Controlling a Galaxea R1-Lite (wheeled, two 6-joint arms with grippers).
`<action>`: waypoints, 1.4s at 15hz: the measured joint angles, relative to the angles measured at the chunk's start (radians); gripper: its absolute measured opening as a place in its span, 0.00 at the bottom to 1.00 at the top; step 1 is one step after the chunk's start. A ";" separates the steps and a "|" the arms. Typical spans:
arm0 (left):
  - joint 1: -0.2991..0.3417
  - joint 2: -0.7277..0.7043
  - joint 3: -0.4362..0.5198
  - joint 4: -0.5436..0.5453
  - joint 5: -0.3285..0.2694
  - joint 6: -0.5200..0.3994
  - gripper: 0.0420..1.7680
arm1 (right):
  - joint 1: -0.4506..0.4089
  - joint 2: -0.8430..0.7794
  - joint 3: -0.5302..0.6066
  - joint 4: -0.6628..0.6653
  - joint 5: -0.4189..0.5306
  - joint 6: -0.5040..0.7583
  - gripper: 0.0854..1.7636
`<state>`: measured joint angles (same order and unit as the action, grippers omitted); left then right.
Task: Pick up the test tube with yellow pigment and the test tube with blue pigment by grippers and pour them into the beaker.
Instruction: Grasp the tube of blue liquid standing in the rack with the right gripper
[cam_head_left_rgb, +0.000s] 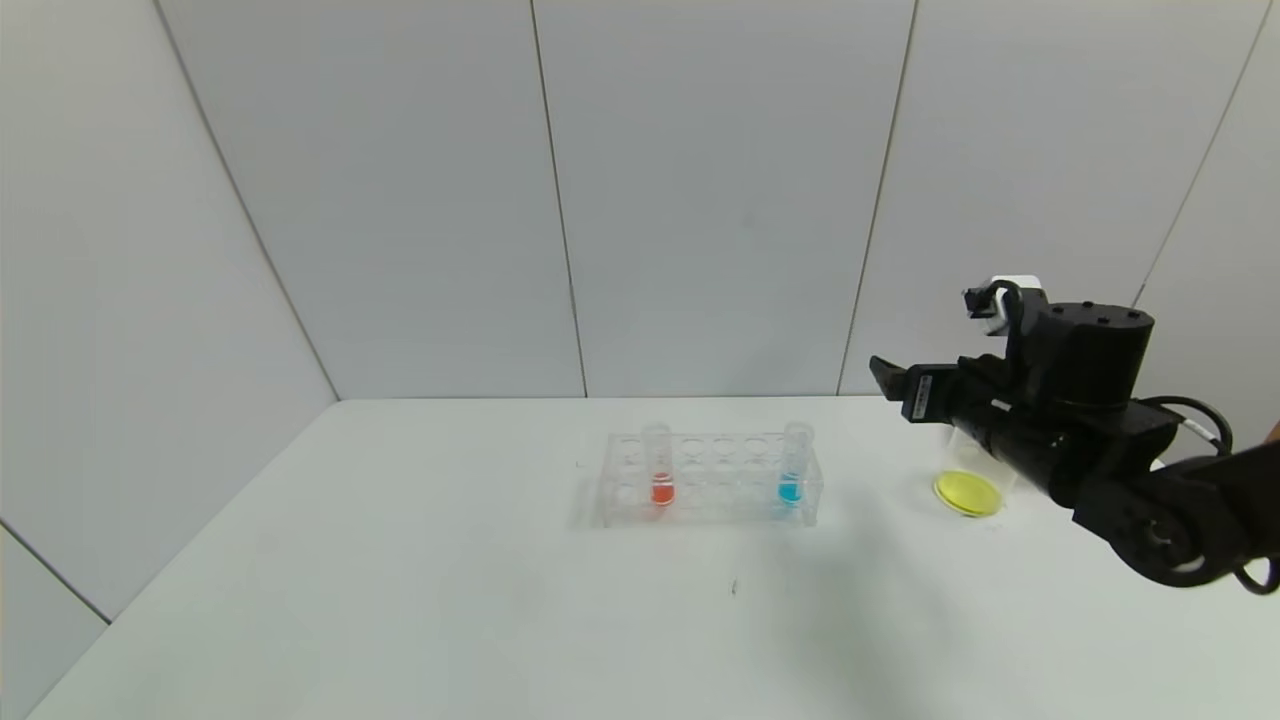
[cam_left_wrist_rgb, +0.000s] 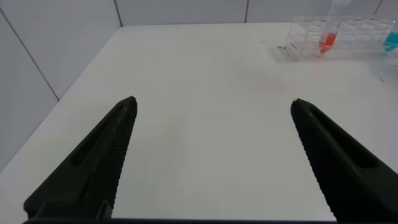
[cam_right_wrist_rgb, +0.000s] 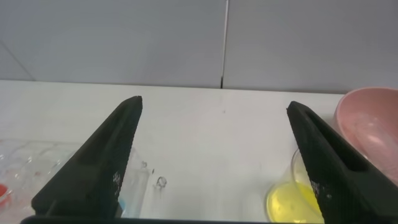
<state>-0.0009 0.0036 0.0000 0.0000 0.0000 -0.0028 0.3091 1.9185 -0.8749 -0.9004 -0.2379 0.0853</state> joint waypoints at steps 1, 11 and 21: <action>0.000 0.000 0.000 0.000 0.000 0.000 1.00 | 0.050 -0.028 0.066 -0.036 -0.046 0.001 0.94; 0.001 0.000 0.000 0.000 0.000 0.000 1.00 | 0.459 -0.073 0.330 -0.183 -0.401 0.148 0.96; 0.000 0.000 0.000 0.000 0.000 0.000 1.00 | 0.468 0.090 0.321 -0.324 -0.397 0.150 0.96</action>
<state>-0.0004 0.0036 0.0000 0.0000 0.0000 -0.0028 0.7772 2.0081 -0.5536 -1.2249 -0.6347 0.2355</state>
